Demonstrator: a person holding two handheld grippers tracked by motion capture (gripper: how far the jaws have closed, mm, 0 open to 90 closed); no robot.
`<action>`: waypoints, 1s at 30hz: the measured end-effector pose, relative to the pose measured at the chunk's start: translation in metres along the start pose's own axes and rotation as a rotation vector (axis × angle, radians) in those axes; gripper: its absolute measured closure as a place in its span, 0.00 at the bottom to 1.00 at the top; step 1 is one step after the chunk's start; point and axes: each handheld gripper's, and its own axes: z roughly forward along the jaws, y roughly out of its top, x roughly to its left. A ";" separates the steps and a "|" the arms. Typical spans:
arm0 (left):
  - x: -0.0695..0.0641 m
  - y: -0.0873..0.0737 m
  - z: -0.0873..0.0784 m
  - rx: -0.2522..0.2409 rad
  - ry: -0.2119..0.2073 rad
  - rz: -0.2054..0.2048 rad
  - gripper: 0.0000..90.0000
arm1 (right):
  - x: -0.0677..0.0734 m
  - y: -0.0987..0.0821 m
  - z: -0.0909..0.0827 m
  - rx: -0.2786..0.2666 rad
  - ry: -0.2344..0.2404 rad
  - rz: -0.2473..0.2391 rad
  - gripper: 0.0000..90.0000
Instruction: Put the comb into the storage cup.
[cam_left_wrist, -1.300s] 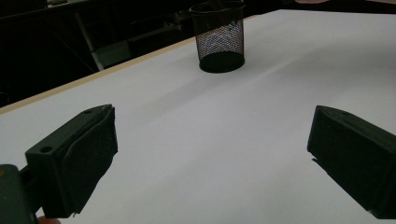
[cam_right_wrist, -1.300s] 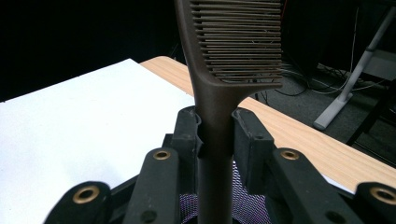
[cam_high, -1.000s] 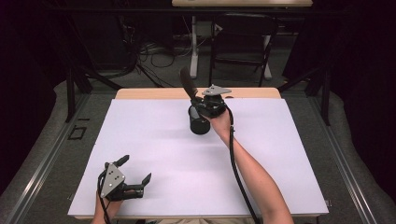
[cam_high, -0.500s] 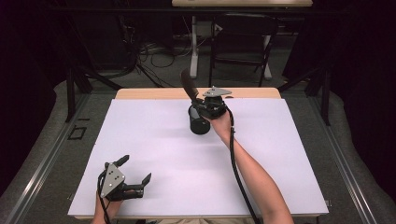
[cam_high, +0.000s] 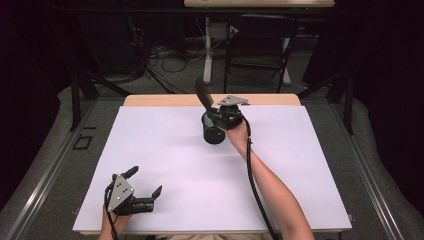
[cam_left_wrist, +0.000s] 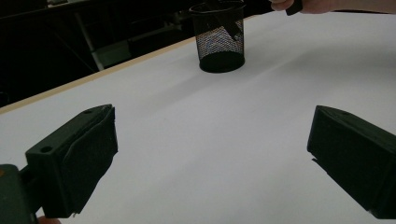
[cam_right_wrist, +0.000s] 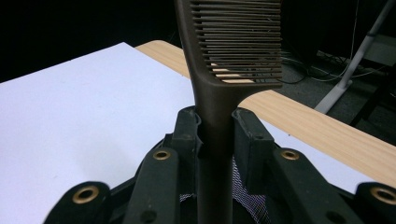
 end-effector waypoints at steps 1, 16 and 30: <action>0.000 0.000 0.000 0.000 0.000 0.000 0.02 | 0.000 0.000 0.000 0.002 0.000 0.002 0.80; 0.000 0.000 0.000 0.001 0.003 0.001 0.02 | -0.002 -0.008 0.001 0.014 -0.003 0.009 0.80; 0.000 0.000 0.000 0.000 0.003 0.001 0.02 | -0.003 -0.013 0.004 0.053 0.000 0.012 0.79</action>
